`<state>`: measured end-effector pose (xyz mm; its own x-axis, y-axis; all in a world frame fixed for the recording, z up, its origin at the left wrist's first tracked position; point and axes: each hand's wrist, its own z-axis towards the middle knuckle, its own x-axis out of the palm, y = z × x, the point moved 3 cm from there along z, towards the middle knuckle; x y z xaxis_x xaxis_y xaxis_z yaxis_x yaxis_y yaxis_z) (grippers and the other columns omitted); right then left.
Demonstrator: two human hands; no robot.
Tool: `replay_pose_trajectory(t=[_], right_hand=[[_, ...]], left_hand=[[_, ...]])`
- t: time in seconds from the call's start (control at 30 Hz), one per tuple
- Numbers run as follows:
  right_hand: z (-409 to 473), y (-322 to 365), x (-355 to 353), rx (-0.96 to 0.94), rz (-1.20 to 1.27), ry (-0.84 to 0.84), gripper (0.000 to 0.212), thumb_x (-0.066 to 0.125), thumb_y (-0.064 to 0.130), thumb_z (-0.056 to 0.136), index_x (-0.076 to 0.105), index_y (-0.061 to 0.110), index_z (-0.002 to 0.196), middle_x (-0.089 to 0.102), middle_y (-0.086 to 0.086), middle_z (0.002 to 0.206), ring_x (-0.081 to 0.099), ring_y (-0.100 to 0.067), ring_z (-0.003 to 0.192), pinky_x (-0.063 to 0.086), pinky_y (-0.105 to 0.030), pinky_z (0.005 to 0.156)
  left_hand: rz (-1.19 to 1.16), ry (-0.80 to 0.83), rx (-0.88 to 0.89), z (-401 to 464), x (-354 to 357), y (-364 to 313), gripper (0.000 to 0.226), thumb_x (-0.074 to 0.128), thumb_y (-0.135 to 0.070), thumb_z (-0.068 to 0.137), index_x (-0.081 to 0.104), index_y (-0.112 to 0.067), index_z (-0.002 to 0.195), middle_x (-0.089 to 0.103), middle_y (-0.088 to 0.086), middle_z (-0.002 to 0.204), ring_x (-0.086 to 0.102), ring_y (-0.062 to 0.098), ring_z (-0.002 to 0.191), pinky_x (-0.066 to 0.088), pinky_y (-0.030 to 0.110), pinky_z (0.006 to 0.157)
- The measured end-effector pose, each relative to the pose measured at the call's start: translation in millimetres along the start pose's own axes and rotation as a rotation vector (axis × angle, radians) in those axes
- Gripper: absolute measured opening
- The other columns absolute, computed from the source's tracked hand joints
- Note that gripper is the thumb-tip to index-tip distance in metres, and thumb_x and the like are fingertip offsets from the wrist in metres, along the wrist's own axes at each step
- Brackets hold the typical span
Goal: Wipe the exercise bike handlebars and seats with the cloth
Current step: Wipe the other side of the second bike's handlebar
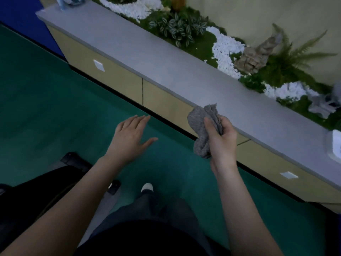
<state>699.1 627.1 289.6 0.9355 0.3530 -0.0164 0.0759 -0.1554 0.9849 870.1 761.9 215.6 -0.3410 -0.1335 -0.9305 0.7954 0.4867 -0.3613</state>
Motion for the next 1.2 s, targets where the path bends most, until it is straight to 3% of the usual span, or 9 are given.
replay_pose_trajectory(t=[0.2,0.3,0.43,0.6,0.83,1.03,1.2], right_hand=[[60.7,6.2,49.5,0.003,-0.048,0.15,0.008,0.059,0.009,0.094,0.065,0.015,0.094,0.066,0.011,0.08,0.062,0.004,0.07,0.048,-0.012,0.062],[90.8,4.0,77.9,0.023,-0.066,0.249,0.01,0.061,0.011,0.093,0.066,0.012,0.102,0.068,0.008,0.087,0.063,0.003,0.074,0.049,-0.014,0.064],[135.1,2.6,111.1,0.062,-0.082,0.396,0.019,0.062,0.012,0.093,0.066,0.009,0.111,0.069,0.003,0.096,0.065,-0.001,0.083,0.052,-0.018,0.071],[208.3,18.9,137.4,0.031,-0.118,0.596,0.01,0.062,0.014,0.093,0.066,0.023,0.09,0.069,0.004,0.089,0.065,-0.007,0.083,0.052,-0.02,0.068],[301.9,31.4,166.1,0.071,-0.164,0.725,0.009,0.06,0.012,0.094,0.066,0.017,0.089,0.067,0.0,0.087,0.062,-0.013,0.085,0.052,-0.027,0.074],[326.4,31.5,215.8,0.095,-0.177,0.879,0.009,0.06,0.013,0.094,0.066,0.018,0.093,0.069,-0.002,0.09,0.064,-0.011,0.085,0.053,-0.026,0.074],[330.5,29.1,277.6,0.082,-0.177,0.946,0.011,0.06,0.01,0.093,0.066,0.02,0.091,0.069,0.0,0.088,0.064,-0.009,0.084,0.052,-0.021,0.071]], left_hand=[[-0.011,-0.08,-0.17,26.8,-13.1,33.6,0.079,0.031,-0.068,0.084,0.039,-0.016,0.143,0.048,0.005,0.141,0.037,0.025,0.135,0.027,0.042,0.109],[-0.022,-0.118,-0.296,33.9,-14.1,50.5,0.069,0.047,-0.057,0.089,0.038,-0.015,0.143,0.047,0.005,0.142,0.037,0.025,0.134,0.028,0.043,0.108],[-0.027,-0.145,-0.44,55.6,-14.8,64.8,0.07,0.04,-0.061,0.089,0.041,-0.014,0.141,0.048,0.005,0.141,0.042,0.027,0.129,0.036,0.045,0.102],[0.005,-0.183,-0.601,102.8,-19.4,65.5,0.062,0.048,-0.054,0.092,0.043,-0.014,0.139,0.054,0.006,0.133,0.045,0.027,0.126,0.033,0.042,0.102],[-0.012,-0.138,-0.804,149.1,-19.9,67.5,0.067,0.042,-0.058,0.091,0.035,-0.018,0.144,0.042,0.004,0.145,0.038,0.025,0.133,0.028,0.04,0.108],[0.038,-0.193,-0.879,162.9,-27.6,77.7,0.084,0.021,-0.07,0.08,0.047,-0.014,0.137,0.049,0.005,0.141,0.045,0.026,0.129,0.034,0.044,0.104],[0.046,-0.209,-0.904,181.5,-34.3,110.1,0.074,0.03,-0.063,0.082,0.055,-0.012,0.129,0.056,0.007,0.133,0.052,0.029,0.123,0.041,0.044,0.099]])
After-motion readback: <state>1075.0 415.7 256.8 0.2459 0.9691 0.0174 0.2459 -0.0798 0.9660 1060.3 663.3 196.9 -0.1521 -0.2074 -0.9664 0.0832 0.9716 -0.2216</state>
